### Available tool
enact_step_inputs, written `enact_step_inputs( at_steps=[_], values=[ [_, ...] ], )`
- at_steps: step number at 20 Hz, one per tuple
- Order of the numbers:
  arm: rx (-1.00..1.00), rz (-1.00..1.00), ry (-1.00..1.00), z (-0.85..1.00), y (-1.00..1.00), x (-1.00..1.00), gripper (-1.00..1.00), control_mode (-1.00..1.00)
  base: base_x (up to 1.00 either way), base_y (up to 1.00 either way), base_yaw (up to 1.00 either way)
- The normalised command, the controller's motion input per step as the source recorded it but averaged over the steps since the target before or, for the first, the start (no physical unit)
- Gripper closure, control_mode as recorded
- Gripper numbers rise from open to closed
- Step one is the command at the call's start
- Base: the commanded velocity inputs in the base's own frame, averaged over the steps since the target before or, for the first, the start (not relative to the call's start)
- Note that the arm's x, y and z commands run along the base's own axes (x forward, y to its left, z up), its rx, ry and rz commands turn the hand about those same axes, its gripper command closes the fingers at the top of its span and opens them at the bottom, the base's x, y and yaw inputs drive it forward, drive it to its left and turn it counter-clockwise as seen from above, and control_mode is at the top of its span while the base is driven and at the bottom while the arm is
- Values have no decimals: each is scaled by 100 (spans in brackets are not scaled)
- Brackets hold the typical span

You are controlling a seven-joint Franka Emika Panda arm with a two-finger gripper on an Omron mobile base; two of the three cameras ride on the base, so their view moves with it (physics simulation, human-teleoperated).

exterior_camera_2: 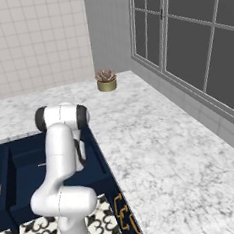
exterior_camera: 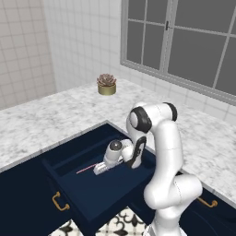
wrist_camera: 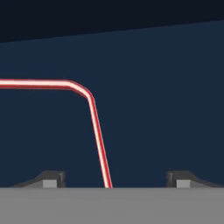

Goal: Take a straw from the drawer in front and place it inside the glass cup on the dining counter.

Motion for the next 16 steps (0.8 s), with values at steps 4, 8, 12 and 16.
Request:
enact_step_inputs(
  at_steps=[4, 8, 12, 16],
  values=[
    [0, -3, 20, -2, 1, 51, 100, -100, 0, 0, 0],
    [0, -2, 19, 0, 2, 54, 100, -100, 0, 0, 0],
    [0, 0, 17, 0, 9, 35, 100, -100, 0, 0, 0],
    [0, 0, 16, 23, 4, 6, 100, -100, 0, 0, 0]
  ],
)
